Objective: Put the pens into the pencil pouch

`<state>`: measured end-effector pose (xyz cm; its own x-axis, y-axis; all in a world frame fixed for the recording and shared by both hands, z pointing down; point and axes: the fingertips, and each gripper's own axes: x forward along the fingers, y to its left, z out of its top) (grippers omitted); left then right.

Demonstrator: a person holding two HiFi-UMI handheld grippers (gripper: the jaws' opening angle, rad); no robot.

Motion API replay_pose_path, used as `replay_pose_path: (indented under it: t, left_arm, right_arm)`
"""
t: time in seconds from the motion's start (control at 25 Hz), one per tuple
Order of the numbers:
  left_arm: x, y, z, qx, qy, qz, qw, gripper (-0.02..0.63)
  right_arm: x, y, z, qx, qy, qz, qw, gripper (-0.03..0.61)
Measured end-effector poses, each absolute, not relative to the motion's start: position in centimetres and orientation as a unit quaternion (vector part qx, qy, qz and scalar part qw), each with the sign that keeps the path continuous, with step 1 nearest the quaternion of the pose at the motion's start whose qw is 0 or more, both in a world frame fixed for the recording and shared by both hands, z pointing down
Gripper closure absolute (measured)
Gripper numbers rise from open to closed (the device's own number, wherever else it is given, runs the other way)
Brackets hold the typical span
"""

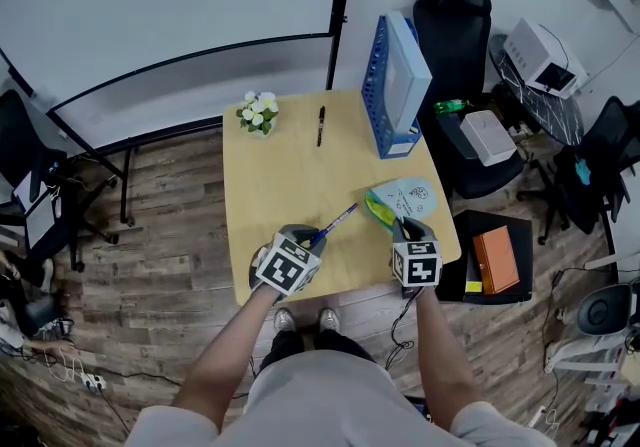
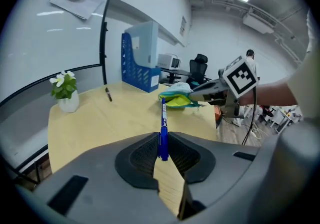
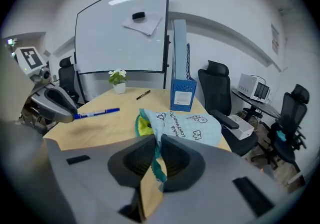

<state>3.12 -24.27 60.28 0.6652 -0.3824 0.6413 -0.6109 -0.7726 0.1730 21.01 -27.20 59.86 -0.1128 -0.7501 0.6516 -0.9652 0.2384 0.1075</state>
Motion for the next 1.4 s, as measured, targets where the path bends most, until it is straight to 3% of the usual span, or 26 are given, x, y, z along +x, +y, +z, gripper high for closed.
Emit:
replay_pose_path:
  t: [0.24,0.6,0.96,1.4]
  left_arm:
    - [7.2,-24.0,61.2,0.890,-0.224,0.351,0.188,0.551]
    - [12.0,-26.3,61.9,0.878,-0.189,0.419,0.132,0.551]
    - [15.9,-26.1,61.6,0.892,-0.152,0.404,0.133,0.551]
    - [15.2,-26.0,62.4,0.894,-0.160,0.396,0.136,0.549]
  right_arm:
    - [19.9,-26.8,58.9,0.582,-0.737,0.166,0.300,0.541]
    - [17.2,-24.8,59.3,0.522,-0.779,0.149,0.313,0.541]
    - [15.5,-23.2,58.3,0.446,-0.833,0.149,0.292,0.543]
    - [14.2,-22.6,57.5,0.418,-0.854,0.146,0.273,0.545]
